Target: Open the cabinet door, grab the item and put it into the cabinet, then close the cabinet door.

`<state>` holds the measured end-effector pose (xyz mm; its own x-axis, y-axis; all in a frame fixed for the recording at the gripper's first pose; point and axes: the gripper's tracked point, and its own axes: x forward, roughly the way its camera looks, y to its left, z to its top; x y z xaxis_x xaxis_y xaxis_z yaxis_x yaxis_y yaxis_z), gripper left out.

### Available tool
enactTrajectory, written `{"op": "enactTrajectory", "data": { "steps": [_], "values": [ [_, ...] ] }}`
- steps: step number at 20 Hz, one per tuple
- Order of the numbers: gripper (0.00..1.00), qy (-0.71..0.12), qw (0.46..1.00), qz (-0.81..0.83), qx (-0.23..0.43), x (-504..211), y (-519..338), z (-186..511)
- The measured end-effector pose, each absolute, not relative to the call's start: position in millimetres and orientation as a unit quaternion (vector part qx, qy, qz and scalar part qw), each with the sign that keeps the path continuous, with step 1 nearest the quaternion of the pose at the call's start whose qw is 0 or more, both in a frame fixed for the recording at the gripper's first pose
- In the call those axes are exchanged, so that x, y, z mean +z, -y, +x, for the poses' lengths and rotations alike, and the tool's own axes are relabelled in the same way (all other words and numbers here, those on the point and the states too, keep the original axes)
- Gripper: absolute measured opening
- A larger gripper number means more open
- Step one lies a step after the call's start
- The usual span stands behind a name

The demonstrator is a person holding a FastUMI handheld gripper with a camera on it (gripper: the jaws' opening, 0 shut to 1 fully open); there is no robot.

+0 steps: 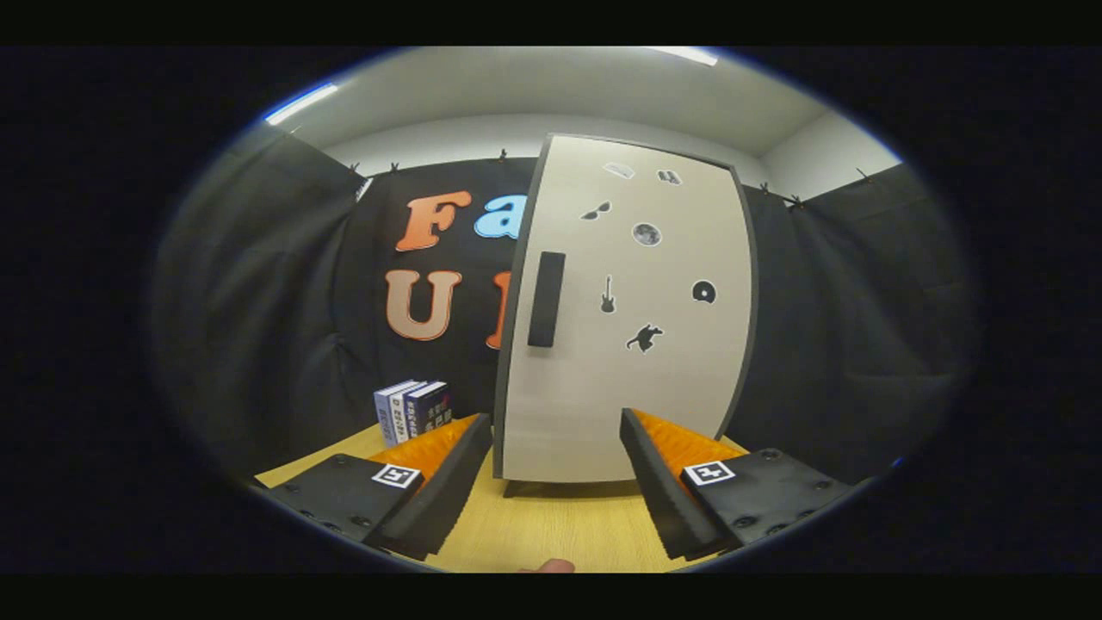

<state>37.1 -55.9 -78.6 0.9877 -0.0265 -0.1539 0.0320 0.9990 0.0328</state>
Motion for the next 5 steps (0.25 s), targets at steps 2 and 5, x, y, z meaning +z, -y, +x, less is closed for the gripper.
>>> {"op": "enactTrajectory", "data": {
  "steps": [2,5],
  "values": [
    [0.96,-0.083,0.996,0.018,-0.016,-83.7,57.6,34.1],
    [0.96,-0.082,0.996,0.019,-0.022,-84.2,63.9,30.2]
  ]
}}
